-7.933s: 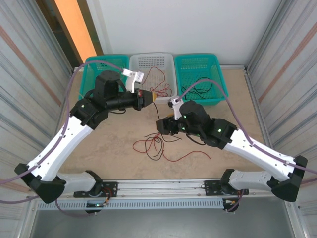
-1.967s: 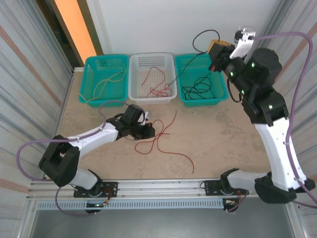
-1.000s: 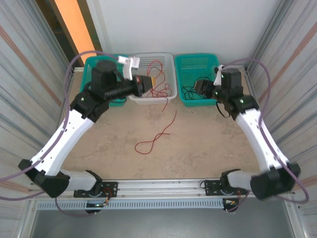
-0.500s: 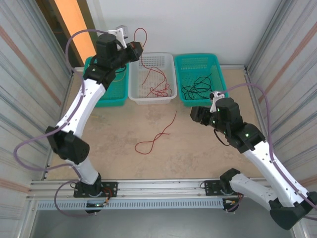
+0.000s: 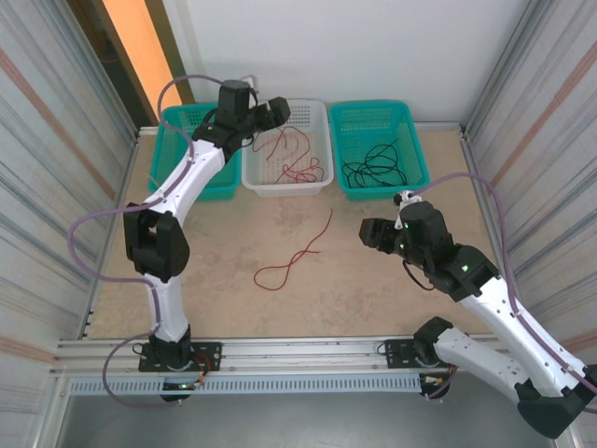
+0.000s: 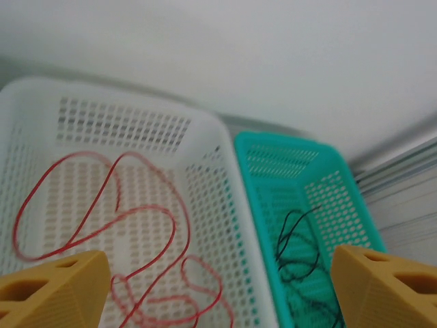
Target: Untangle the cables
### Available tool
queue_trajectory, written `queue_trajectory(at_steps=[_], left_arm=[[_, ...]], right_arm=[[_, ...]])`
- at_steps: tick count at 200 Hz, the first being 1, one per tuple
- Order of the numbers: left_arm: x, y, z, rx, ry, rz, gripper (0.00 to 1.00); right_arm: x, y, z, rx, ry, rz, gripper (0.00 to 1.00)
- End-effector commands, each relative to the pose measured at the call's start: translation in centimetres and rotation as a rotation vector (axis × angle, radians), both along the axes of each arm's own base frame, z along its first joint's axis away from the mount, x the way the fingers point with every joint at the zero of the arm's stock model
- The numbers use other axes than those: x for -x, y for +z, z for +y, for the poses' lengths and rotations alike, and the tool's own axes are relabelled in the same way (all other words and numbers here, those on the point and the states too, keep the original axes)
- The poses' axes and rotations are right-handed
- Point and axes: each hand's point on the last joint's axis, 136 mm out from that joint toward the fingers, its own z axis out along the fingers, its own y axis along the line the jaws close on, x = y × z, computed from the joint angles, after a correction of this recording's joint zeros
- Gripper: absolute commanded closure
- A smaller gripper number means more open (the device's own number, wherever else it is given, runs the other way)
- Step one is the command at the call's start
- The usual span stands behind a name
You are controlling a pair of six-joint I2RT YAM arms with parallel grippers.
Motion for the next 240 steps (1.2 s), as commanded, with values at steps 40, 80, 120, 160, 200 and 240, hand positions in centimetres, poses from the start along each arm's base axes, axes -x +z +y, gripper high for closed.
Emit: queue_trajectory(at_steps=[40,80,120,160,200,240], left_arm=[[11.7,1.6,2.2,-0.135,-0.058,-0.035,0.23],[21.8,-7.0,4.1,-0.139,-0.161,0.231,0.27],[30.4,-14.6,3.1,-0.235,-0.356,0.494,0.41],[33.6,-19.6,0.1,-0.407,-0.512,0.634,0.58],[33.5,-23.1,-3.5,-0.511,-0.606,0.712,0.69],[32.2,-25.1,-4.3,-0.602,-0.585,0.76,0.71]], right_arm=[[-2.3,-4.5,3.4,0.019,0.023,0.151,0.37],[-3.6,-8.5,6.7,-0.017,0.04,0.276,0.38],[-4.4,-12.2,9.5,0.063,0.018,0.372,0.43],[-4.8,-12.2,9.1,0.055,-0.037,0.374,0.44],[-4.0,-11.9,7.0,0.069,-0.078,0.363,0.43],[-3.5,-11.5,5.6,0.051,-0.107,0.36,0.43]])
